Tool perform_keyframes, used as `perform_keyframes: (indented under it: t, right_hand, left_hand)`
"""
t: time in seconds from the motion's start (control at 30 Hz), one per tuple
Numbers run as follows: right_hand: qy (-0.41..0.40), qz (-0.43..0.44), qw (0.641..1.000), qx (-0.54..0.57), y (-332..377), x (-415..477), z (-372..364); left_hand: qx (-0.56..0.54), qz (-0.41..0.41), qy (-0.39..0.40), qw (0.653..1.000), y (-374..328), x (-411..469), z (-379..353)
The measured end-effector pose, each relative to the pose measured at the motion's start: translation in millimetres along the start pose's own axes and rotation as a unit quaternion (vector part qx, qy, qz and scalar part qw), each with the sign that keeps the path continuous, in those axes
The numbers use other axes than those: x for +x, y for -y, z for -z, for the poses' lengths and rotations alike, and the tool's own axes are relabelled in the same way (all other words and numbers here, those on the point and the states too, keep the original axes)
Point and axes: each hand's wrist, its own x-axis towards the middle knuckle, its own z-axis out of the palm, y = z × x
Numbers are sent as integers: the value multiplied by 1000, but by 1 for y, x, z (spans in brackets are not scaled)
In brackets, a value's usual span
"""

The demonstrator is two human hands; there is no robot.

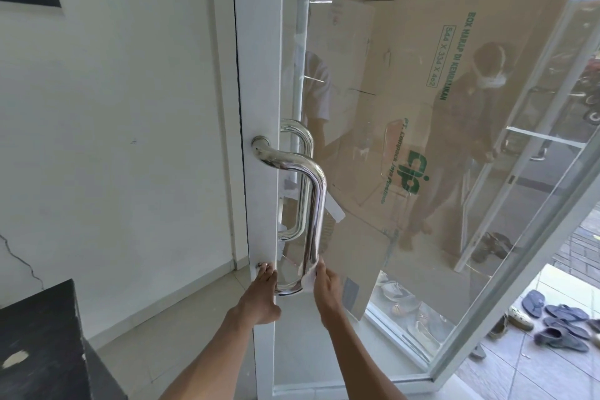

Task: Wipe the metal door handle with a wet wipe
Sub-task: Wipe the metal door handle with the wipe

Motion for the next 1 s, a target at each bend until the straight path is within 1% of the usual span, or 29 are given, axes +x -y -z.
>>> perform_keyframes:
  t: [0.07,0.13,0.2,0.23,0.3,0.4,0.5,0.57,0.63,0.7,0.73,0.77,0.83,0.9,1.0]
  right_hand:
    - [31,-96,994,30,-24,-2,-6]
    - [64,-193,974,95,-33,-4,-12]
    - [57,-226,960,154,-32,-3,-18]
    - [43,-219,961,164,-26,-1,-19]
    - [11,-163,978,132,-9,-1,-16]
    - [-4,-38,996,81,25,0,-3]
    - [0,84,994,66,69,-3,5]
    - [-5,166,983,72,97,-4,6]
    - [-19,240,969,57,117,-4,8]
    - [-41,284,958,-2,121,-3,11]
    - [-50,289,955,-38,116,-3,12]
    - [-58,281,955,-72,109,-2,14]
    - [-64,237,962,-117,88,-3,14]
    - [-61,210,966,-141,68,-4,15]
    - [-59,199,966,-157,61,-6,15]
  left_hand:
    - [4,-1,5,1000,1,1,0]
    - [7,-1,5,1000,2,2,0]
    - [17,-13,-1,1000,4,3,0]
    - [19,-21,-8,1000,6,2,1]
    - [-3,-27,-54,998,9,-3,3]
    - [-34,-34,-196,979,13,-11,12]
    - [-94,-8,-328,940,6,-13,40]
    - [-133,-6,-412,902,-1,-10,64]
    - [-156,-21,-469,869,-9,-7,89]
    - [-196,-33,-485,851,-17,-2,113]
    - [-217,-34,-480,849,-20,0,123]
    - [-229,-36,-473,850,-23,2,131]
    - [-226,-38,-464,856,-26,5,141]
    - [-237,-39,-462,854,-28,5,145]
    - [-278,-49,-450,847,-27,4,147]
